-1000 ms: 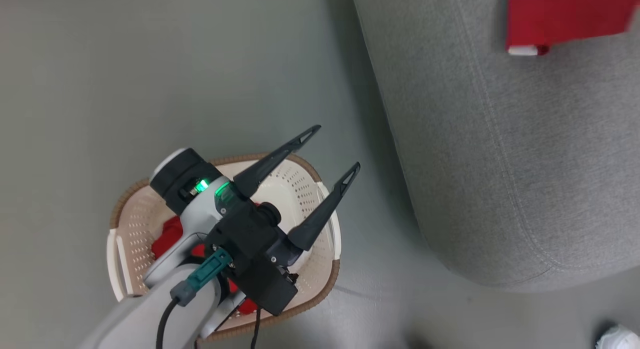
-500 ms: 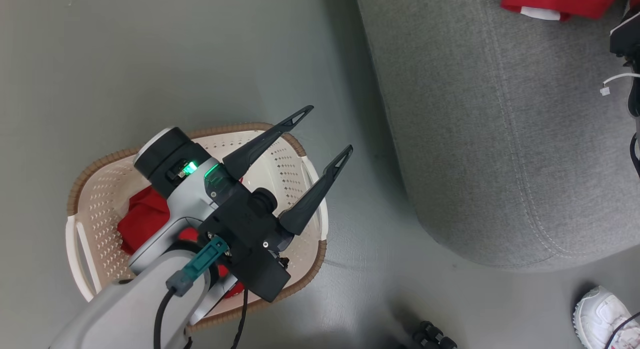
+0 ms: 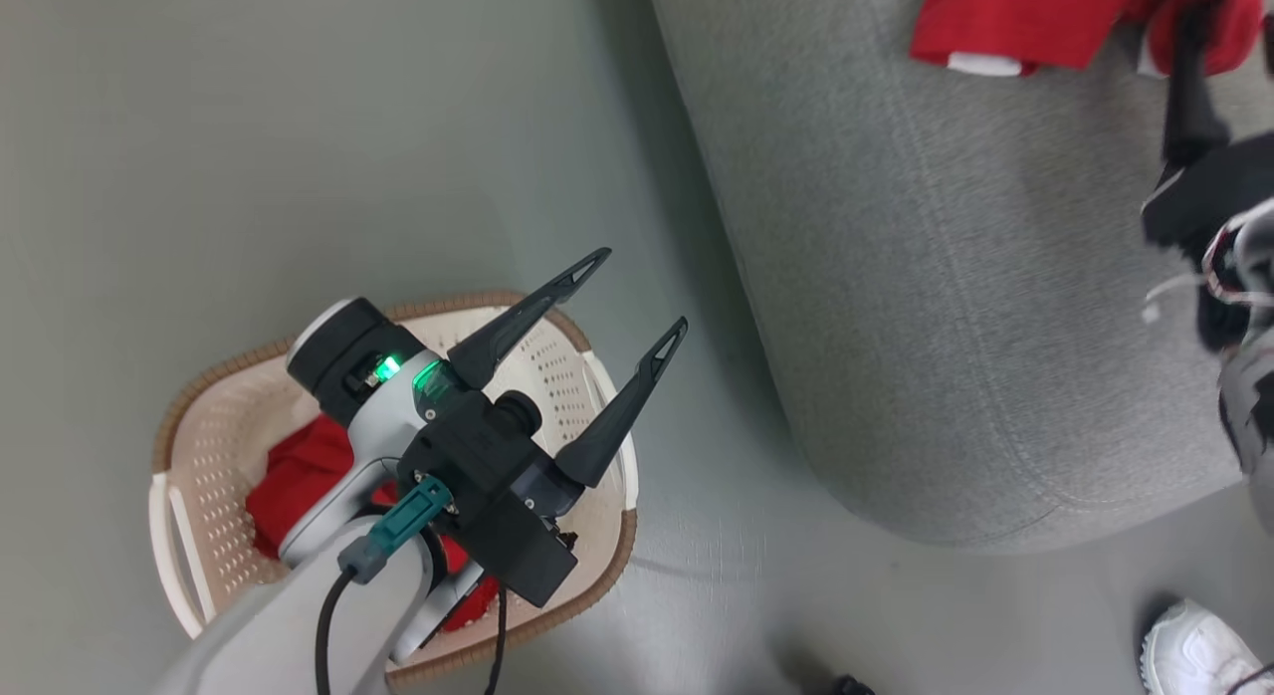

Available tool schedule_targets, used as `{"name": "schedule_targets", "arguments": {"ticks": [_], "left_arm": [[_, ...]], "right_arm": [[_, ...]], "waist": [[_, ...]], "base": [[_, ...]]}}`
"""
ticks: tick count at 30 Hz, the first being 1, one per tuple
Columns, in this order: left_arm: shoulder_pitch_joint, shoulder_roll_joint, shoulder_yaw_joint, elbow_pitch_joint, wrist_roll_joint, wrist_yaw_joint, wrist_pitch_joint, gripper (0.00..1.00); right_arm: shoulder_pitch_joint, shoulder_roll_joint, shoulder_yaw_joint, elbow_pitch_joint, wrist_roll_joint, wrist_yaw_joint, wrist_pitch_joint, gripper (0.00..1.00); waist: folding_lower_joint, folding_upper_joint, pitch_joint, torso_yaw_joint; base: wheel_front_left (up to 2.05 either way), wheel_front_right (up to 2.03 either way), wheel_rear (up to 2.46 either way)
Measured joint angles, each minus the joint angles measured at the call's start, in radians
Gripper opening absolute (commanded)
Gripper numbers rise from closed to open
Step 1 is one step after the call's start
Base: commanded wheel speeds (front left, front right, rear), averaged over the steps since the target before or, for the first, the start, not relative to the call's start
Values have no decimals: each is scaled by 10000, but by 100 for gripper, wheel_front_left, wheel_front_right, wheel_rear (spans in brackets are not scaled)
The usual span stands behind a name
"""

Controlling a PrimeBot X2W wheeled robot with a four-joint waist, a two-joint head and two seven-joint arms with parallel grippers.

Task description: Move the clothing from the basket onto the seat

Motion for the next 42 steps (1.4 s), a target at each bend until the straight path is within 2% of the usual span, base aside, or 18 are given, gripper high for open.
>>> {"name": "schedule_targets", "arguments": {"ticks": [12, 20, 27, 29, 34, 42], "left_arm": [[454, -583, 571, 1225, -779, 357, -805, 100], [1068, -679, 1407, 2071, -1384, 719, -1081, 100], [1748, -738, 2042, 2830, -1791, 1081, -1191, 100], [1911, -786, 2167, 3020, -1870, 1181, -1227, 100], [2560, -849, 2470, 3315, -2002, 1323, -1233, 100], [3996, -836, 2987, 3519, -2042, 1592, -1235, 100]], "right_arm": [[1091, 104, 232, -1492, -464, 113, -46, 100], [1829, 748, 449, -2410, -569, 188, -71, 100], [3228, 1083, 504, -3043, -579, 184, -71, 100], [3738, 1170, 410, -3269, -573, 146, -71, 100], [5086, 1371, 265, -3889, -564, -198, -71, 100], [6757, 1839, 523, -5045, -846, -535, -71, 100]], "waist": [[-1, -2, -1491, 241], [-2, -3, -2523, 735], [-2, -3, -3449, 1269], [-3, -3, -3720, 1428], [-3, -3, -4403, 1829], [-2, -2, -5555, 2349]], "base": [[0, 0, 0], [0, 0, 0], [0, 0, 0], [0, 0, 0], [0, 0, 0], [0, 0, 0]]}}
